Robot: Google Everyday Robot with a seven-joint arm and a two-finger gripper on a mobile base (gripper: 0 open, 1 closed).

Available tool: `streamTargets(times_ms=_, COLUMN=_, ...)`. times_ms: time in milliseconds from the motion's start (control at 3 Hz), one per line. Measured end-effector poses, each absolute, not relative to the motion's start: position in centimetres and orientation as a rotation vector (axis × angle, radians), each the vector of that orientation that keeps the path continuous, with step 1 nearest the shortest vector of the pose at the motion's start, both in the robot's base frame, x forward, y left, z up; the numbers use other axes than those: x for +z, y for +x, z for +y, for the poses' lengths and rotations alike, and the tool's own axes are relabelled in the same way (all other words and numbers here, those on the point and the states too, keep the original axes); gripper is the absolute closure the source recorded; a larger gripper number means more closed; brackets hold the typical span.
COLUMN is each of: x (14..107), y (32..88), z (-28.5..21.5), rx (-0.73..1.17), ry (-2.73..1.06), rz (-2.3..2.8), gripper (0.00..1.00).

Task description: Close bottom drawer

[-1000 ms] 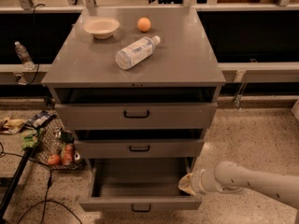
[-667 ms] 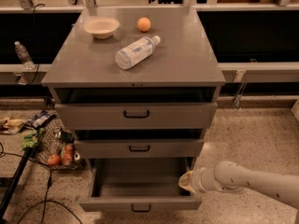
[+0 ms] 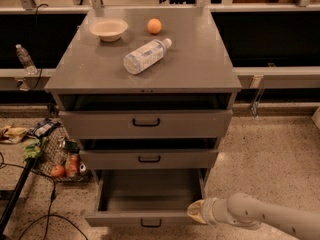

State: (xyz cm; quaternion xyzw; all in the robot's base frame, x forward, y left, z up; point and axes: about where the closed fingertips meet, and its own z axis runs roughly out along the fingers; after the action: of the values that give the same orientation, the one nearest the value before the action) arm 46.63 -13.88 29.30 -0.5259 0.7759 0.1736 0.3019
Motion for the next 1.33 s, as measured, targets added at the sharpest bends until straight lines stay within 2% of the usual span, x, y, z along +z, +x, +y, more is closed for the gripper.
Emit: streamTargets(times_ms=1333, x=15.5, y=44.8, z=-11.1, rx=0.521, ry=-1.439, rz=2.103, gripper=1.00)
